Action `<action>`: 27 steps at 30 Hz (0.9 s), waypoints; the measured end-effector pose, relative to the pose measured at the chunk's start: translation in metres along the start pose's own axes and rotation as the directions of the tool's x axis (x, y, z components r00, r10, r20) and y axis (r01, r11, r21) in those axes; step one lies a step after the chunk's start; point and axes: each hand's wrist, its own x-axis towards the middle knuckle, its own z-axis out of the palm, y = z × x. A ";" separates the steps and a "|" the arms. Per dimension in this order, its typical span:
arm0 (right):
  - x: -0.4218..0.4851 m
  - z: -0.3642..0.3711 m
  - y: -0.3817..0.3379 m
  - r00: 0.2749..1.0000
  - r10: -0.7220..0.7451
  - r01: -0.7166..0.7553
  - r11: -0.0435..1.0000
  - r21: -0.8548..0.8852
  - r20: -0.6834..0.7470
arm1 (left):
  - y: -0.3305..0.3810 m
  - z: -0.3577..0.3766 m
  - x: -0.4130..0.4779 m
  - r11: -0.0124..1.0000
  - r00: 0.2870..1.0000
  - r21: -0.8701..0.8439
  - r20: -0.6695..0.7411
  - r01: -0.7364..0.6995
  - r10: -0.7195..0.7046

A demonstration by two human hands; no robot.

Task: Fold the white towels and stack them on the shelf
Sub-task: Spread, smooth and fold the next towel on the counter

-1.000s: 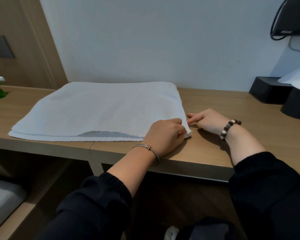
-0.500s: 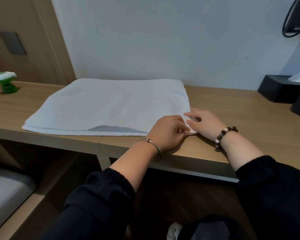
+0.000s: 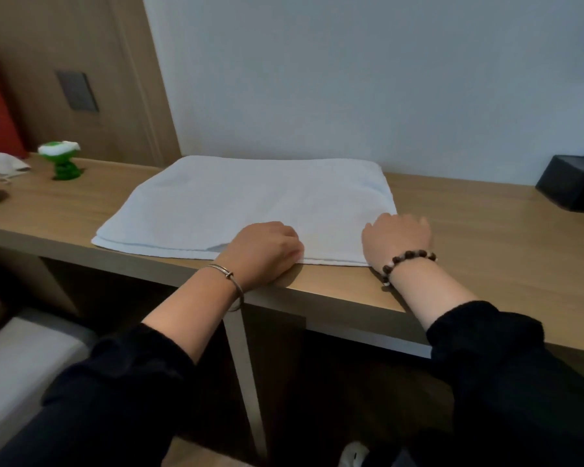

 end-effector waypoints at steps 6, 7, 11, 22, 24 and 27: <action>0.004 0.005 0.012 0.975 0.077 -0.112 0.980 0.164 0.209 | -0.016 -0.011 -0.004 0.987 0.985 0.107 0.135 -0.121 0.106; 0.004 0.004 0.012 0.969 0.064 -0.105 0.982 0.159 0.240 | -0.018 -0.011 -0.002 0.984 0.982 0.119 0.152 -0.132 0.114; 0.006 0.002 0.011 0.953 0.040 -0.084 0.987 0.136 0.300 | -0.018 -0.014 0.002 0.984 0.990 0.139 0.101 -0.115 0.101; 0.009 0.006 0.011 0.950 0.062 -0.104 0.987 0.124 0.308 | -0.004 -0.020 -0.011 0.977 0.973 0.095 -0.109 -0.191 0.201; 0.011 0.008 0.015 0.948 0.054 -0.100 0.986 0.133 0.313 | -0.001 -0.015 -0.014 0.983 0.973 0.043 -0.142 -0.176 0.181; 0.017 0.009 0.024 0.944 0.044 -0.094 0.986 0.137 0.328 | 0.001 -0.004 -0.019 0.994 0.988 -0.079 -0.142 -0.079 0.068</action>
